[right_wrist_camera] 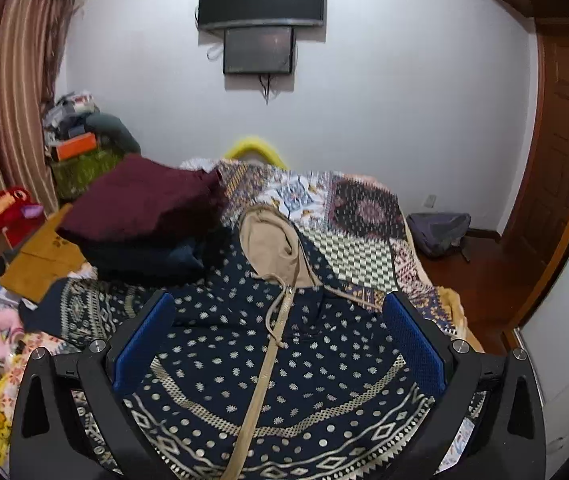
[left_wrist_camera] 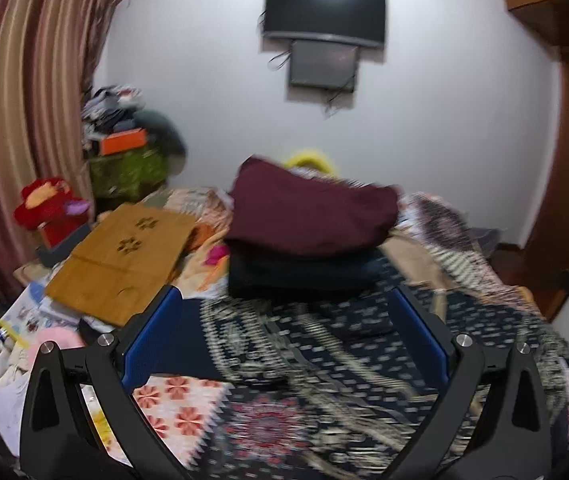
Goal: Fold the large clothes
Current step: 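Reach the left gripper to the navy hoodie sleeve beside the folded stack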
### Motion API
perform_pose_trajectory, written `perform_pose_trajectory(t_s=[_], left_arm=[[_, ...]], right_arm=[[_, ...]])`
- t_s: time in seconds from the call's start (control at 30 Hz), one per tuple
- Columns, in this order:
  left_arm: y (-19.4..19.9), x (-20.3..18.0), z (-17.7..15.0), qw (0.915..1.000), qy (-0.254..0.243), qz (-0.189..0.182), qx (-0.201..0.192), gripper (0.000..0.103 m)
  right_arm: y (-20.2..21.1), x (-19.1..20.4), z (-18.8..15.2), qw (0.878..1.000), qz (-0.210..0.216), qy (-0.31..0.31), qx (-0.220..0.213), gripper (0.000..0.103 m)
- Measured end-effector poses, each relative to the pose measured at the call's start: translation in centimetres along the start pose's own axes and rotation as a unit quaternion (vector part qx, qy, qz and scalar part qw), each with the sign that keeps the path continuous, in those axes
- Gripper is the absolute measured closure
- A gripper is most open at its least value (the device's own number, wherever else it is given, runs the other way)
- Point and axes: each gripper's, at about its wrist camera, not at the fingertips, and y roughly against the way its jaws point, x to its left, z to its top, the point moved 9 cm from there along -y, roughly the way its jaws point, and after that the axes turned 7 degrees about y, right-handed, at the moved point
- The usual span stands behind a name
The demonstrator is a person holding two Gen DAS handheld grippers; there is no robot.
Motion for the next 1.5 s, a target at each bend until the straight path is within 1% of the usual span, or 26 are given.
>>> perform_pose_trajectory(t_s=[0.07,0.17,0.27,0.33,0.4,0.47,0.57,0.63,0.67,0.7,0.77,0.8,0.87,0.93,1.0,1.03,1.07,1.1,1.13,1.17,1.2,1.23,1.3,1.37,1.43,1.5], left_arm=[[-1.8,2.0,-0.7,0.9996,0.011,0.004,0.024,0.0],[-4.8,5.6,-2.3,0.9967,0.041,0.014,0.068,0.0],[-7.9,9.2,-4.6,0.9892,0.074,0.037,0.121,0.0],[-9.3,10.8,-6.2,0.9845,0.088,0.044,0.145,0.0],[-11.0,12.7,-8.1,0.9771,0.112,0.046,0.175,0.0],[-12.5,14.1,-9.9,0.9659,0.15,0.035,0.208,0.0],[-14.0,15.4,-12.3,0.9399,0.227,-0.01,0.255,0.0],[-14.8,16.0,-13.6,0.918,0.277,-0.043,0.28,0.002],[-15.1,16.2,-13.9,0.9092,0.297,-0.056,0.287,0.002],[-15.6,16.4,-14.3,0.8953,0.326,-0.076,0.294,0.002],[-15.9,16.6,-14.5,0.8796,0.361,-0.095,0.295,0.002],[-16.1,16.9,-14.3,0.8765,0.369,-0.101,0.292,0.002],[-16.4,17.4,-13.8,0.8775,0.375,-0.102,0.28,0.003],[-17.0,17.9,-13.3,0.8785,0.381,-0.097,0.272,0.013],[-17.7,18.4,-12.9,0.8789,0.385,-0.085,0.269,0.02],[-17.9,18.7,-12.7,0.8808,0.383,-0.077,0.267,0.027],[-18.1,19.0,-12.4,0.8872,0.374,-0.06,0.264,0.033],[-18.2,19.5,-12.2,0.8958,0.36,-0.033,0.259,0.048],[-18.3,19.8,-12.0,0.9021,0.349,-0.008,0.254,0.058],[-18.2,19.7,-11.6,0.9069,0.341,0.007,0.247,0.061],[-18.1,19.4,-11.1,0.9117,0.333,0.018,0.241,0.074],[-17.9,18.9,-10.4,0.9187,0.315,0.028,0.236,0.088],[-17.3,17.6,-8.8,0.9378,0.264,0.054,0.219,0.092],[-16.6,15.9,-6.8,0.954,0.22,0.067,0.192,0.097],[-15.6,13.6,-4.3,0.9669,0.189,0.052,0.164,0.098],[-14.4,11.5,-2.0,0.9769,0.162,0.03,0.137,0.099]], right_arm=[[-1.9,0.2,-0.6,1.0,0.008,0.0,0.027,0.0],[-4.1,0.7,-1.8,0.997,0.036,-0.006,0.064,0.0],[-6.1,1.0,-2.9,0.994,0.047,-0.009,0.096,0.0],[-7.2,1.1,-3.7,0.993,0.043,-0.003,0.111,0.0],[-7.9,1.4,-4.5,0.991,0.042,0.004,0.125,0.0],[-8.5,1.5,-5.0,0.99,0.042,0.007,0.135,0.0],[-9.5,1.5,-5.4,0.988,0.048,0.004,0.148,0.0],[-9.8,1.6,-5.6,0.987,0.051,0.001,0.153,0.0],[-10.0,1.6,-5.7,0.987,0.052,-0.001,0.154,0.0],[-10.1,1.6,-5.7,0.987,0.053,-0.002,0.154,0.0],[-10.3,1.6,-5.7,0.987,0.054,-0.005,0.154,0.0],[-10.3,1.5,-5.8,0.986,0.055,-0.006,0.155,0.0],[-10.3,1.4,-5.8,0.986,0.058,-0.009,0.156,0.0],[-10.3,1.3,-5.7,0.986,0.058,-0.012,0.155,0.0],[-10.2,1.2,-5.6,0.986,0.056,-0.013,0.154,0.0],[-10.1,1.0,-5.6,0.986,0.056,-0.015,0.153,0.0],[-9.9,0.8,-5.5,0.987,0.056,-0.017,0.152,0.0],[-9.8,0.7,-5.4,0.987,0.055,-0.018,0.151,0.0],[-9.7,0.6,-5.4,0.987,0.054,-0.019,0.15,0.0],[-9.5,0.4,-5.3,0.987,0.054,-0.02,0.15,0.0],[-9.3,0.3,-5.3,0.987,0.054,-0.022,0.149,0.0],[-9.0,0.1,-5.2,0.987,0.055,-0.025,0.147,0.0],[-8.5,-0.2,-5.1,0.988,0.054,-0.026,0.143,0.0],[-7.9,-0.5,-4.8,0.989,0.051,-0.025,0.136,0.0],[-7.4,-0.8,-4.5,0.99,0.047,-0.022,0.13,0.0],[-6.8,-1.3,-4.2,0.991,0.042,-0.018,0.123,0.0]])
